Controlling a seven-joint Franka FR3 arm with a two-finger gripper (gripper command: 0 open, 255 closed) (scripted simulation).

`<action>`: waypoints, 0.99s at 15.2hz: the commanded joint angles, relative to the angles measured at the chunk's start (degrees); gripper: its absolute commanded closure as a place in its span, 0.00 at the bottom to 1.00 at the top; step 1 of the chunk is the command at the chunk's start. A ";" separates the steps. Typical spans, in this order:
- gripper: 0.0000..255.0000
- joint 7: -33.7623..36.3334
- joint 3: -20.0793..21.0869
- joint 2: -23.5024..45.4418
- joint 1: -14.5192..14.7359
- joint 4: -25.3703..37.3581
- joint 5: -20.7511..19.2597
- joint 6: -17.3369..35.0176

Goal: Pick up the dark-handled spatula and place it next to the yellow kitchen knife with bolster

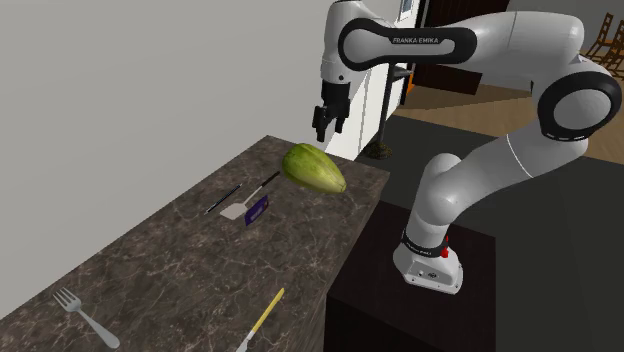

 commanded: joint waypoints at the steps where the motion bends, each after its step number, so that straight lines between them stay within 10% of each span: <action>1: 0.00 0.00 0.00 0.00 0.00 0.00 0.00 0.00; 15: 0.00 54.78 23.90 22.26 -9.43 3.88 2.93 20.70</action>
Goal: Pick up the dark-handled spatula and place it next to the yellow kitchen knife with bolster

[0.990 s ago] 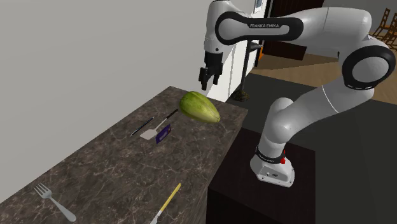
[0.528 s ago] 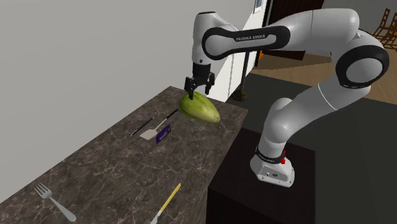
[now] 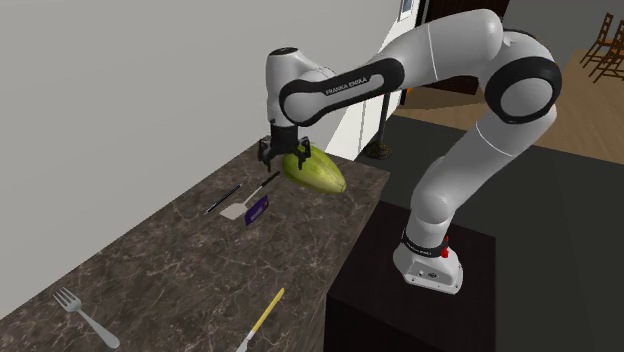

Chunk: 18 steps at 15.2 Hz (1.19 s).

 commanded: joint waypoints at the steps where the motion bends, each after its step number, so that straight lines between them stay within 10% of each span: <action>1: 0.00 8.73 2.77 4.78 -1.90 2.45 -1.62 2.20; 12: 0.00 53.32 6.73 32.90 -5.21 20.40 -18.98 6.09; 18: 0.00 54.40 6.02 35.23 -4.81 18.39 -20.61 10.12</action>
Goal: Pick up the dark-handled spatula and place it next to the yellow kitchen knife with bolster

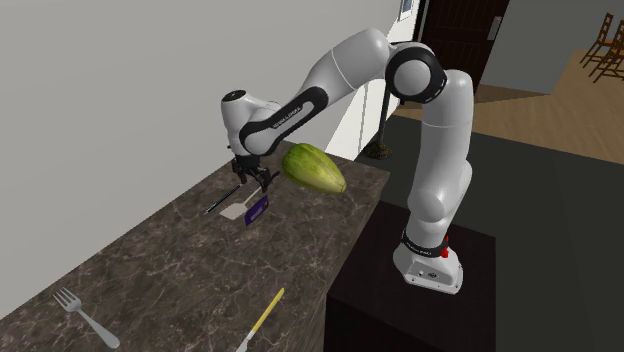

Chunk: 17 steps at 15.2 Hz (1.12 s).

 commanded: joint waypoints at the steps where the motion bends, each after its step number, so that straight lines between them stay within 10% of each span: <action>1: 0.00 0.48 -0.17 0.73 0.11 -0.64 -0.57 1.29; 9: 0.00 0.60 -0.23 0.97 0.14 -0.80 -0.74 1.67; 10: 1.00 0.60 -0.23 0.97 0.14 -0.80 -0.74 1.67; 17: 1.00 0.60 -0.23 0.97 0.14 -0.80 -0.74 1.67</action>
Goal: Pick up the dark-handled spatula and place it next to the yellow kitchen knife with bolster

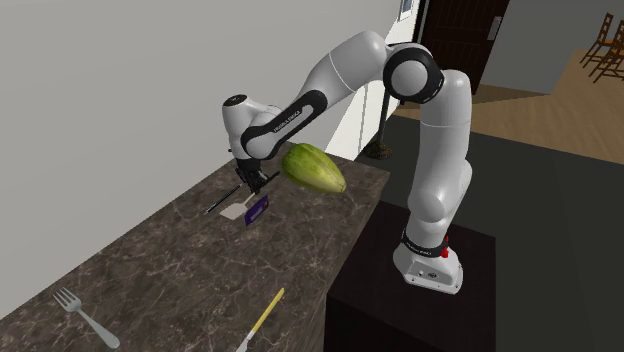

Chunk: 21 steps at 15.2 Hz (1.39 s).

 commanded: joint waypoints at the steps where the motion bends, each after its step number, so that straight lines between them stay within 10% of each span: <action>1: 1.00 0.00 0.00 0.00 0.00 0.00 0.00 0.00; 21: 1.00 -3.74 1.02 -6.72 -0.87 7.22 4.66 -12.93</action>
